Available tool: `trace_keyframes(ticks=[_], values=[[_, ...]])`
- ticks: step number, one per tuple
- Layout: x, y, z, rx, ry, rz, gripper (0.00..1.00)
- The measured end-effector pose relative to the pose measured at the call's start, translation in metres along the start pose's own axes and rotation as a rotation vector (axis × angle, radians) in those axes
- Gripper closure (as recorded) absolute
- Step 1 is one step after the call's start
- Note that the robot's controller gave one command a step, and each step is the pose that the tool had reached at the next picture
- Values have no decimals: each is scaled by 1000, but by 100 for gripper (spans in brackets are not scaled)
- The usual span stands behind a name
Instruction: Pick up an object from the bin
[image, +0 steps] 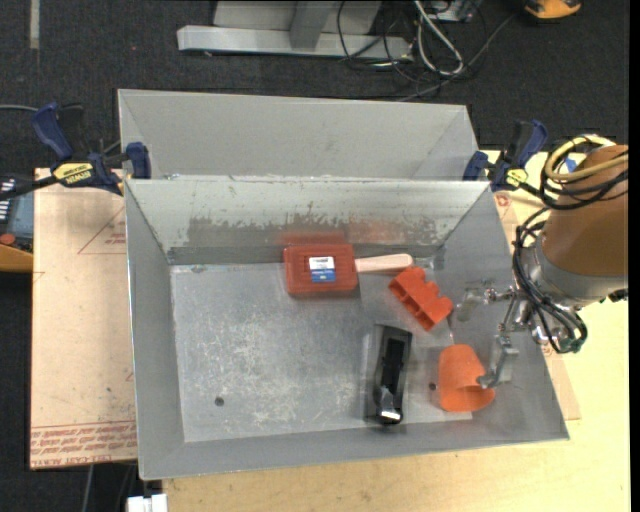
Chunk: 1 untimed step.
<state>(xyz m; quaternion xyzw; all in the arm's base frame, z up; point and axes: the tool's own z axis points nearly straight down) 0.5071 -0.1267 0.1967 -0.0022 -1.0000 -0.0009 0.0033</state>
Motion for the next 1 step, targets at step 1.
trace_keyframes(ticks=[1], values=[[-2, 1, -4, 1, -8, -4, 0]])
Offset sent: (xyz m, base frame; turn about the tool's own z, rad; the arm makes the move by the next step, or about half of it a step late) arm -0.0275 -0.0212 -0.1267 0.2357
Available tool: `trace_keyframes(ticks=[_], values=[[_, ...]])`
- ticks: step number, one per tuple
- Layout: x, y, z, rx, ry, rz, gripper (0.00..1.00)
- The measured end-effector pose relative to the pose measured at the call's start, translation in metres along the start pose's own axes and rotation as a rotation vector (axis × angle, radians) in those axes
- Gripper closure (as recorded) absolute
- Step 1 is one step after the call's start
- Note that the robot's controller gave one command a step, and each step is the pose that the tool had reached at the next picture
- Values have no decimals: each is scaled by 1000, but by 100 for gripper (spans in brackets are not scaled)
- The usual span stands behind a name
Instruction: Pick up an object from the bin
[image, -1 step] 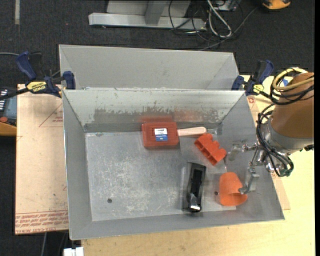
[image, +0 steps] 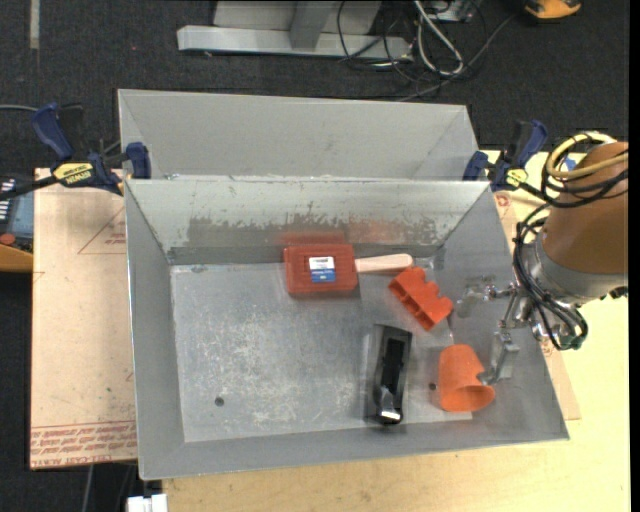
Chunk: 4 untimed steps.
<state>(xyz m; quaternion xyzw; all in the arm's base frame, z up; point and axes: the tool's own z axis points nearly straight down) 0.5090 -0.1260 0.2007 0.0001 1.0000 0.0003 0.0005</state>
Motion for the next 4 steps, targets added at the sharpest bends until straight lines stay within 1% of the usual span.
trace_keyframes(ticks=[1, 2, 3, 4], values=[[27, -20, 125, -1, 0, 232, 0], [-89, -10, 69, 2, -19, 57, 0], [14, -20, 125, -3, 23, 234, 0], [-105, -2, 130, 0, -23, 219, 0]])
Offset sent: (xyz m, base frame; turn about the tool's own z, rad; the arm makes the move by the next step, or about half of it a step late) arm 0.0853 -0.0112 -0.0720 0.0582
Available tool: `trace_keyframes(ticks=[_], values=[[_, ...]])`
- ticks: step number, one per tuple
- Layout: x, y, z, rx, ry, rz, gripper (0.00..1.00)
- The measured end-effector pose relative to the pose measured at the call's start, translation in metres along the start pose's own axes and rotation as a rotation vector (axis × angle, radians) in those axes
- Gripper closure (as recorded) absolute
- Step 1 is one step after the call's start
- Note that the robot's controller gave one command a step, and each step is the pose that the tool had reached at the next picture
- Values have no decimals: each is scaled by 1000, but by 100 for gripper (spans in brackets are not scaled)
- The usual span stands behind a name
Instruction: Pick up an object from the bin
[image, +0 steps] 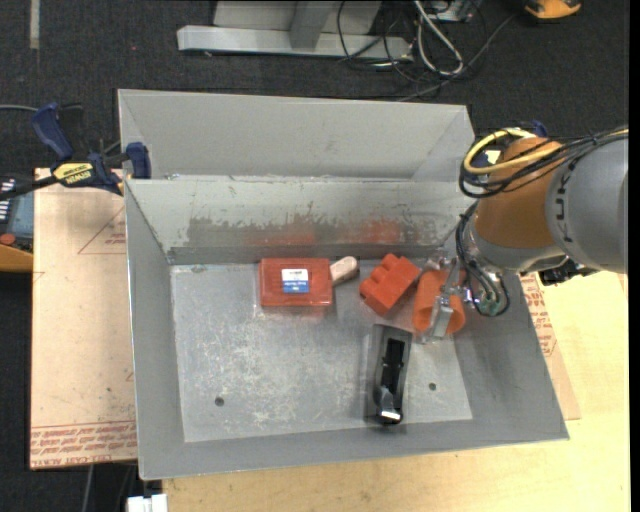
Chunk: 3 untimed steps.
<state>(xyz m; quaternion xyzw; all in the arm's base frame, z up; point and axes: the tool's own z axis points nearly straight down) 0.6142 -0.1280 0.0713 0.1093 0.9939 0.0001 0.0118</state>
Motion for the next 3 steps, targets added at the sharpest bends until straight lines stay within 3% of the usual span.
trace_keyframes(ticks=[1, 3], values=[[124, -19, -6, 1, 28, -80, 100], [126, -19, -17, 0, 38, -82, 100]])
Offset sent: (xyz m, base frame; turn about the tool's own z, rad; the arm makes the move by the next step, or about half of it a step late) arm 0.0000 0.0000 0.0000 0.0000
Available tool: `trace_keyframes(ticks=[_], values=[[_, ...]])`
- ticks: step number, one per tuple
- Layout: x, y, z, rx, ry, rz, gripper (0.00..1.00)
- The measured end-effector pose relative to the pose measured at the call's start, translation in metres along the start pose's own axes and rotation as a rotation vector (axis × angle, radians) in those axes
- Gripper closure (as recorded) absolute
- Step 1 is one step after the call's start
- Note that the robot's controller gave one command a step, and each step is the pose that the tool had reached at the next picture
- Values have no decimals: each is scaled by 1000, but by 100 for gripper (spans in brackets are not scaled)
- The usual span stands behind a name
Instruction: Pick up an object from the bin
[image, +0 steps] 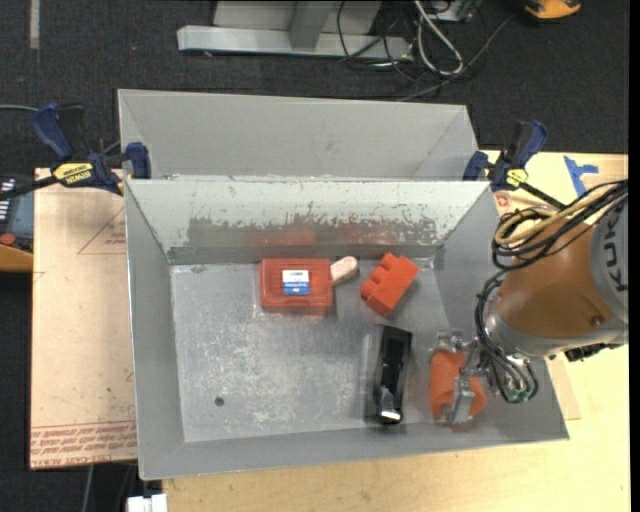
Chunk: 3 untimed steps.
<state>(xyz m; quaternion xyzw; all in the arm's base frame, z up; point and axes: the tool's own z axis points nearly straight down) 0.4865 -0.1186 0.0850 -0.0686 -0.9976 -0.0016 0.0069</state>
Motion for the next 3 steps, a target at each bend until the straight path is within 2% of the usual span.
trace_keyframes(ticks=[3], values=[[0, 1, -77, -1, -1, -1, 100]])
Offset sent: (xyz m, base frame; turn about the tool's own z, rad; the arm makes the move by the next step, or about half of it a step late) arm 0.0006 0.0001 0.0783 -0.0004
